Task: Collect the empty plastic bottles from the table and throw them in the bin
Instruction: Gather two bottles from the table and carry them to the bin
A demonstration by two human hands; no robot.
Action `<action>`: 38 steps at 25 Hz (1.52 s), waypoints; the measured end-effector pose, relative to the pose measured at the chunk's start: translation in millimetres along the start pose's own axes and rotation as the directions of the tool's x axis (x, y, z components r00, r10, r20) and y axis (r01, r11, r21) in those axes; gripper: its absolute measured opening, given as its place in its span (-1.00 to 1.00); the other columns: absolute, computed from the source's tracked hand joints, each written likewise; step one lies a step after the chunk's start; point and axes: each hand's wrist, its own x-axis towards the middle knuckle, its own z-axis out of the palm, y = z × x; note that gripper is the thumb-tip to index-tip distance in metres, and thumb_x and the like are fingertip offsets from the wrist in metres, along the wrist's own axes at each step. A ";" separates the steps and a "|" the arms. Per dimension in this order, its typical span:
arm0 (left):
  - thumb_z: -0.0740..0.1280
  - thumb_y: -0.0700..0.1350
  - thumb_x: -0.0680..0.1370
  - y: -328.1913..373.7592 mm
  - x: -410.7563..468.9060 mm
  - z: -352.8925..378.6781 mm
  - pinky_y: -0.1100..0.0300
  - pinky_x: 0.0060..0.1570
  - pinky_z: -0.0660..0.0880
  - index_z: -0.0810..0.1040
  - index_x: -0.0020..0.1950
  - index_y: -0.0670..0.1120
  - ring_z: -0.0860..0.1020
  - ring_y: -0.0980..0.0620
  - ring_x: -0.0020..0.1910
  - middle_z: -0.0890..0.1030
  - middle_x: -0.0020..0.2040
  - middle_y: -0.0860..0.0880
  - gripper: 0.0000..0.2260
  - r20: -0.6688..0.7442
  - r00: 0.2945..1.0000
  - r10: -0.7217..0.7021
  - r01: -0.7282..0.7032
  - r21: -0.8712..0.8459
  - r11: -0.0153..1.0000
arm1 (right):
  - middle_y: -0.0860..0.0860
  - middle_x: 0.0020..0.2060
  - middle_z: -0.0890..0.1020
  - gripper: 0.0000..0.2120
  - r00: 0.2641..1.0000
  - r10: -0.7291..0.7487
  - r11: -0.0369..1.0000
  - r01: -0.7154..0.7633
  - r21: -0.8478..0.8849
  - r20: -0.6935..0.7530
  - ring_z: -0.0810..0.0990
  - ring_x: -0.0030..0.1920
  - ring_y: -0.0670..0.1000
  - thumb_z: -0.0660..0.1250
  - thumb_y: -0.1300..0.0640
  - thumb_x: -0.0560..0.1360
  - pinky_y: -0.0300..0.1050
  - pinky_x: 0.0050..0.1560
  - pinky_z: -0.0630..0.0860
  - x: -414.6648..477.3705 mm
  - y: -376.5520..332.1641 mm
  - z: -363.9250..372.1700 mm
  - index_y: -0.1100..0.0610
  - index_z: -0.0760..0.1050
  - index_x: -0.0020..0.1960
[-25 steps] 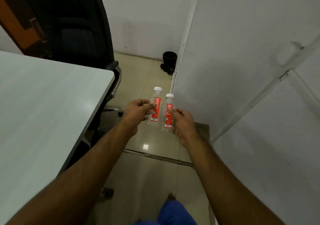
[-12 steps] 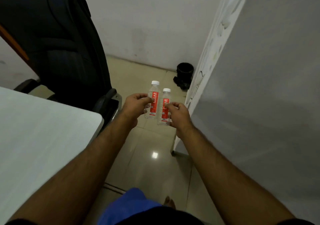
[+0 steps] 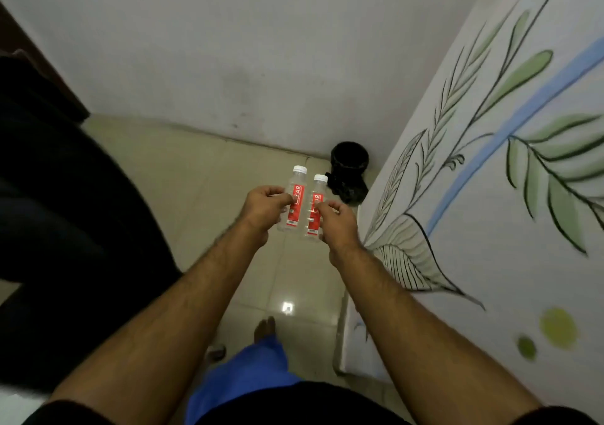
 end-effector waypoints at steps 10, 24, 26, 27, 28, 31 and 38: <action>0.48 -0.25 0.44 111.4 306.2 100.5 0.19 -0.27 0.49 0.60 0.13 -0.23 0.57 0.03 -0.22 0.65 -0.06 -0.15 -0.72 0.218 0.973 -0.080 0.020 0.265 0.964 | 0.09 0.03 0.70 -0.73 0.977 0.081 0.989 -0.055 0.134 -0.197 0.65 -0.02 0.07 0.39 0.03 0.53 -0.04 -0.13 0.54 272.8 -106.1 22.9 0.12 0.56 0.19; 0.49 -0.22 0.46 193.5 634.3 319.8 0.19 -0.22 0.55 0.61 0.07 -0.17 0.60 -0.02 -0.13 0.63 -0.08 -0.09 -0.79 0.418 0.873 -0.251 -0.120 0.684 0.720 | 0.14 -0.14 0.70 -0.87 0.833 0.320 0.935 -0.202 0.291 -0.452 0.70 -0.05 0.24 0.44 0.08 0.52 0.26 0.04 0.64 617.9 -179.7 -16.5 0.00 0.59 -0.21; 0.48 -0.19 0.47 173.6 694.8 354.3 0.03 -0.07 0.64 0.62 0.08 -0.19 0.66 -0.10 -0.10 0.67 -0.03 -0.15 -0.79 0.472 0.811 -0.346 -0.147 0.736 0.661 | 0.17 -0.12 0.71 -0.86 0.781 0.386 0.913 -0.247 0.325 -0.491 0.71 -0.07 0.24 0.42 0.01 0.50 0.28 0.01 0.65 679.8 -157.8 -19.8 0.04 0.61 -0.20; 0.47 -0.18 0.48 165.2 717.5 367.1 -0.07 -0.01 0.64 0.63 0.08 -0.19 0.67 -0.15 -0.07 0.68 0.00 -0.20 -0.80 0.484 0.782 -0.393 -0.154 0.761 0.630 | 0.18 -0.10 0.72 -0.84 0.762 0.424 0.895 -0.271 0.354 -0.489 0.71 -0.07 0.24 0.40 -0.01 0.50 0.28 0.00 0.65 703.1 -149.0 -19.9 0.07 0.62 -0.17; 0.46 -0.18 0.48 152.4 743.0 379.2 -0.13 0.03 0.62 0.64 0.05 -0.19 0.67 -0.20 -0.06 0.68 0.01 -0.24 -0.83 0.493 0.756 -0.431 -0.170 0.784 0.597 | 0.18 -0.08 0.71 -0.83 0.736 0.470 0.870 -0.293 0.397 -0.486 0.71 -0.07 0.23 0.38 -0.01 0.51 0.28 0.01 0.65 728.9 -135.0 -17.9 0.08 0.61 -0.15; 0.44 -0.13 0.51 104.5 816.3 419.2 -0.11 0.04 0.62 0.67 -0.04 -0.18 0.67 -0.20 -0.05 0.69 -0.03 -0.22 -0.87 0.568 0.666 -0.484 -0.333 0.807 0.488 | 0.16 -0.05 0.71 -0.83 0.636 0.575 0.795 -0.286 0.536 -0.514 0.70 -0.03 0.23 0.37 0.01 0.54 0.25 0.05 0.64 806.0 -97.3 -15.6 0.12 0.61 -0.04; 0.36 -0.28 0.50 -42.7 965.7 486.1 0.08 -0.15 0.61 0.54 0.30 -0.21 0.65 -0.18 0.05 0.64 0.20 -0.23 -0.65 0.506 0.644 -0.574 -0.416 0.861 0.293 | 0.07 -0.20 0.64 -0.80 0.584 0.663 0.700 -0.262 0.665 -0.468 0.65 -0.03 0.21 0.28 0.10 0.59 0.20 0.18 0.58 953.1 22.3 -14.7 0.13 0.58 -0.17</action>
